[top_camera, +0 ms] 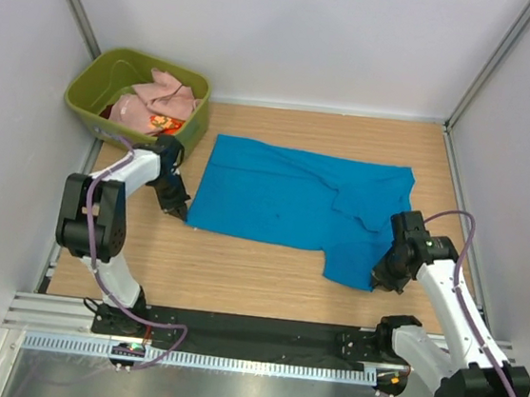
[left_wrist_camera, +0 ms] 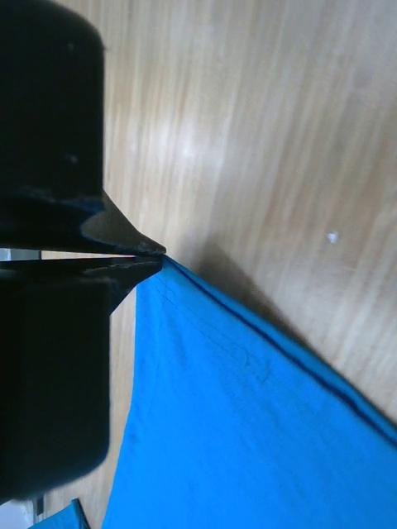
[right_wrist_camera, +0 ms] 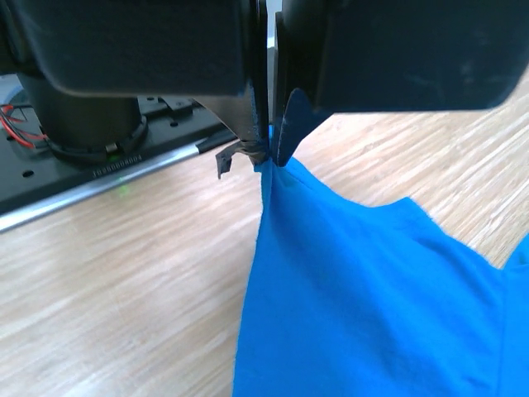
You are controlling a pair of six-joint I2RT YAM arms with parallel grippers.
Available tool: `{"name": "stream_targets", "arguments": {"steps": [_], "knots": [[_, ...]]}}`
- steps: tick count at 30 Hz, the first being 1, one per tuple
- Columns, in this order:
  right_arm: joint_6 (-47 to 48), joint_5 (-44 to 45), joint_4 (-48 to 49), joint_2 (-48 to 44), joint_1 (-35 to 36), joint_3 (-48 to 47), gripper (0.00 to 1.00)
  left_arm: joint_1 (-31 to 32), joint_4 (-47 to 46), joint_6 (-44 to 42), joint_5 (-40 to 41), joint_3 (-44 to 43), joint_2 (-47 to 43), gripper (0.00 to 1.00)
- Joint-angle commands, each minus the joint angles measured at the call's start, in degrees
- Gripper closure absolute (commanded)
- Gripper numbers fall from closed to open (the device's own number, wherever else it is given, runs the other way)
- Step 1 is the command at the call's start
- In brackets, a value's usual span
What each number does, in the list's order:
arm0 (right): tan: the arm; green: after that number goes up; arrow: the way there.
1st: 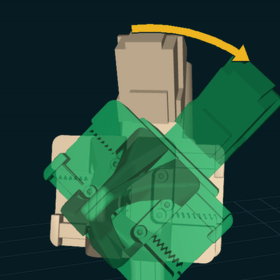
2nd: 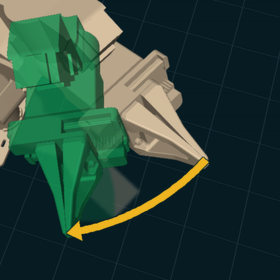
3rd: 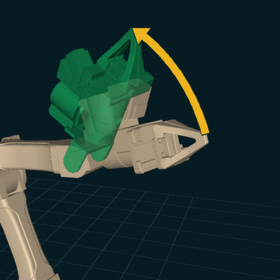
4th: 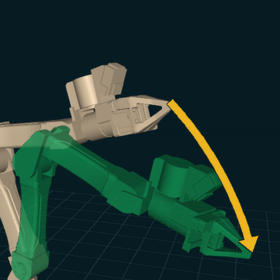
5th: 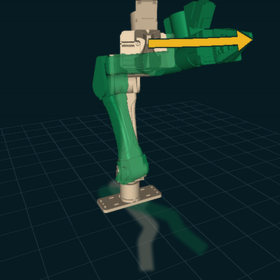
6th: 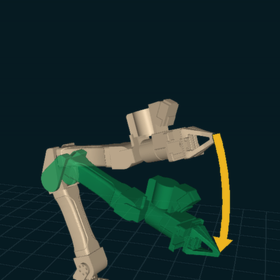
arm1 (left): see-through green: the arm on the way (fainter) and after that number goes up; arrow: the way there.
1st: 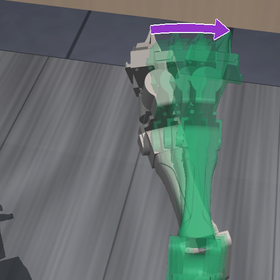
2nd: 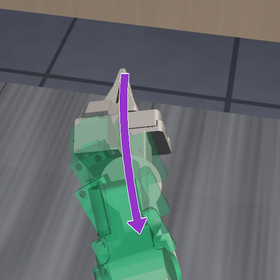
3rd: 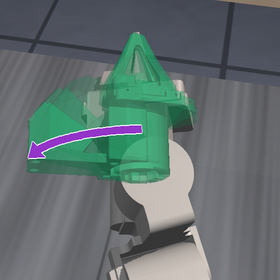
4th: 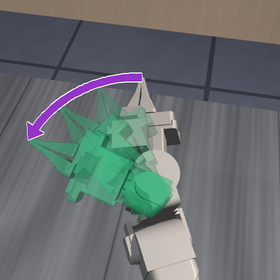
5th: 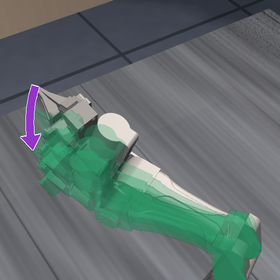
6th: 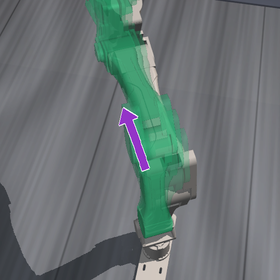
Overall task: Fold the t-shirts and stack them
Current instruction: Fold the tshirt
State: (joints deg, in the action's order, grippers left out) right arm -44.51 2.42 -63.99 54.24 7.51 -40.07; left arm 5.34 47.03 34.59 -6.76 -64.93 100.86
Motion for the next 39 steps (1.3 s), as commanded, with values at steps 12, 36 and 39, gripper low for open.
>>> {"name": "stream_targets", "arguments": {"steps": [12,36,39], "knots": [[7.5,5.14,-2.99,13.86,-3.18,-23.72,0.99,-0.16,8.26,-5.23,4.13,-12.85,-2.52,1.0],[18.76,3.12,3.51,44.02,-14.27,-52.21,0.99,1.69,12.12,-5.15,-0.36,-40.01,20.86,1.0],[19.11,3.47,5.0,46.3,-14.28,-53.35,0.99,1.86,12.56,-4.88,0.17,-41.86,22.45,1.0]]}}
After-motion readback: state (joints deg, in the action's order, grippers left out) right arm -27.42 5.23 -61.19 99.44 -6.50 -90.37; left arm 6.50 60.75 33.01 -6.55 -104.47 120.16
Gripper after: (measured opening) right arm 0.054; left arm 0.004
